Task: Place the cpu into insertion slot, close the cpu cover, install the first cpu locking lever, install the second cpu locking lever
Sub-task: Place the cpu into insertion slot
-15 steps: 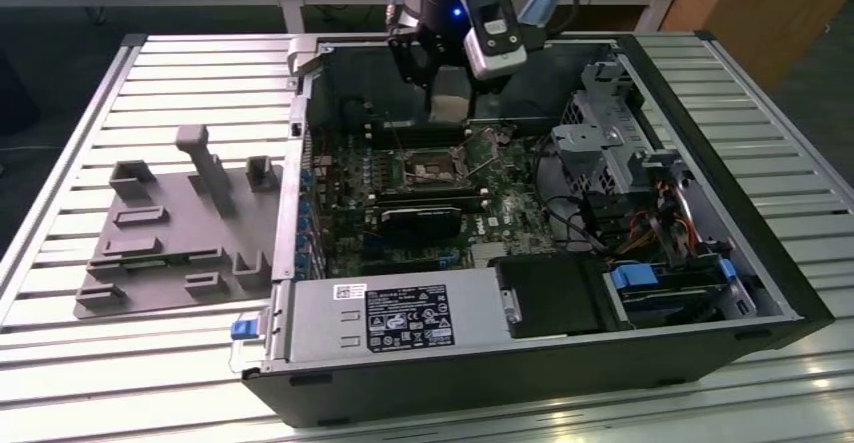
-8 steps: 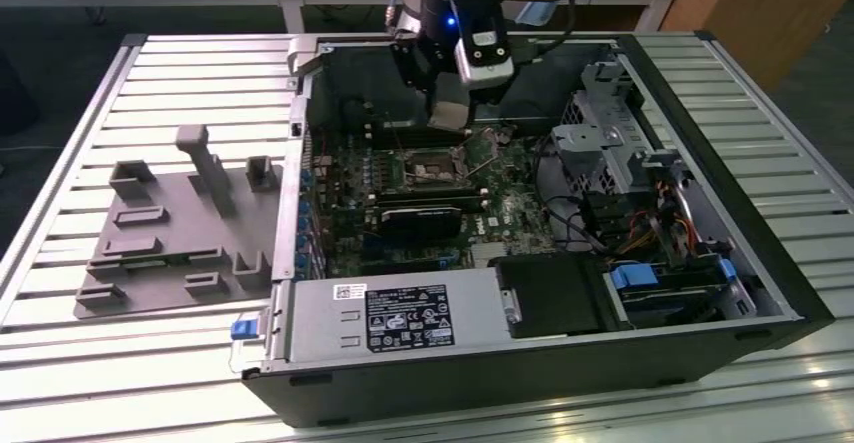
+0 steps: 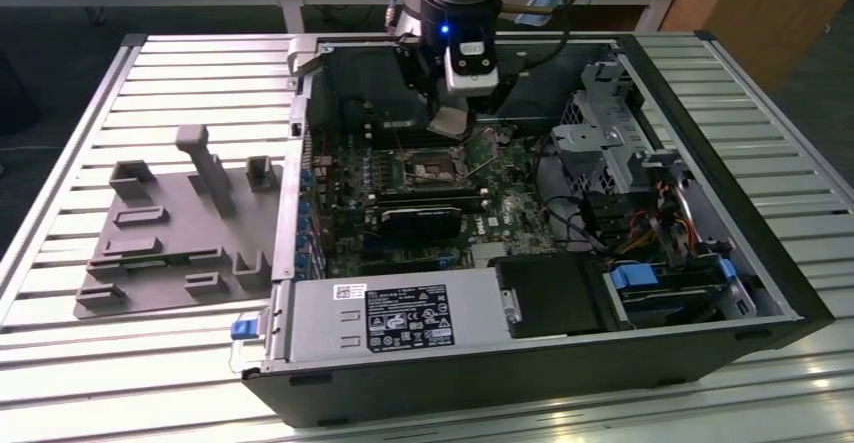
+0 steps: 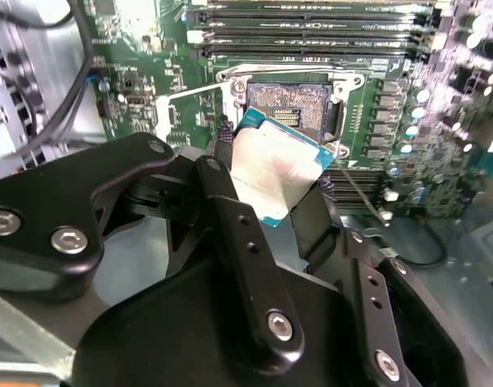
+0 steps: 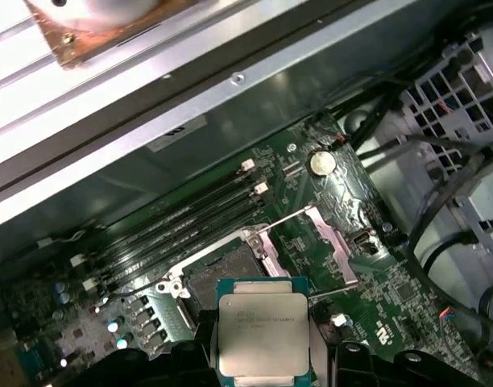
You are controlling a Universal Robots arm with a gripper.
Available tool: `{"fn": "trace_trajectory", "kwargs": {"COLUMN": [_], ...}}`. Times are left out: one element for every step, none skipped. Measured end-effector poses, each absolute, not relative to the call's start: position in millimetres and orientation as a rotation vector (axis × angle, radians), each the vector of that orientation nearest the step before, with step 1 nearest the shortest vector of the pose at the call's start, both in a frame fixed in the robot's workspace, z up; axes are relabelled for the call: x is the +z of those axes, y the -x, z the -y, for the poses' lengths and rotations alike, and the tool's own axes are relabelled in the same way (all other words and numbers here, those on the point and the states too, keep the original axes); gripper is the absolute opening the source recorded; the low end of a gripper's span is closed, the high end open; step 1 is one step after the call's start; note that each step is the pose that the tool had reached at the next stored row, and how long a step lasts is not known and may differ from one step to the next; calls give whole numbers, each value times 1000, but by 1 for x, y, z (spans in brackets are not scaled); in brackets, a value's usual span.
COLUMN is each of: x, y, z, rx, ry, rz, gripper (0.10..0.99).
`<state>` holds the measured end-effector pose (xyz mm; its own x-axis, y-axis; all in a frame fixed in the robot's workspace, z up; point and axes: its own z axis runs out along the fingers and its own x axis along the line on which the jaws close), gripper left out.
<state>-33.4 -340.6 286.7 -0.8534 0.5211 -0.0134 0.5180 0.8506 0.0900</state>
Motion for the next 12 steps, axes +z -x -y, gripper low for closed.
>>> {"fn": "trace_trajectory", "kwargs": {"x": [286, 286, 286, 285, 285, 284, 284, 283, 283, 282, 282, 281], "y": [33, 33, 33, 33, 33, 33, 33, 33, 33, 33, 33, 33], "z": [341, 341, 341, 341, 341, 341, 341, 341, 341, 341, 341, 341], "rx": [127, 125, 123, 122, 120, 118, 117, 115, 113, 112, 110, 109], "ry": [-861, -882, -902, -922, -944, -966, -990, -1012, -1035, -1058, -1081, -1104], "rz": [-2979, -2972, -2965, -2958, -2951, -2943, -2934, -2925, -2916, -2907, -2898, -2889], "gripper": [537, 537, 537, 537, 537, 537, 537, 537, 537, 537, 537, 537]}}
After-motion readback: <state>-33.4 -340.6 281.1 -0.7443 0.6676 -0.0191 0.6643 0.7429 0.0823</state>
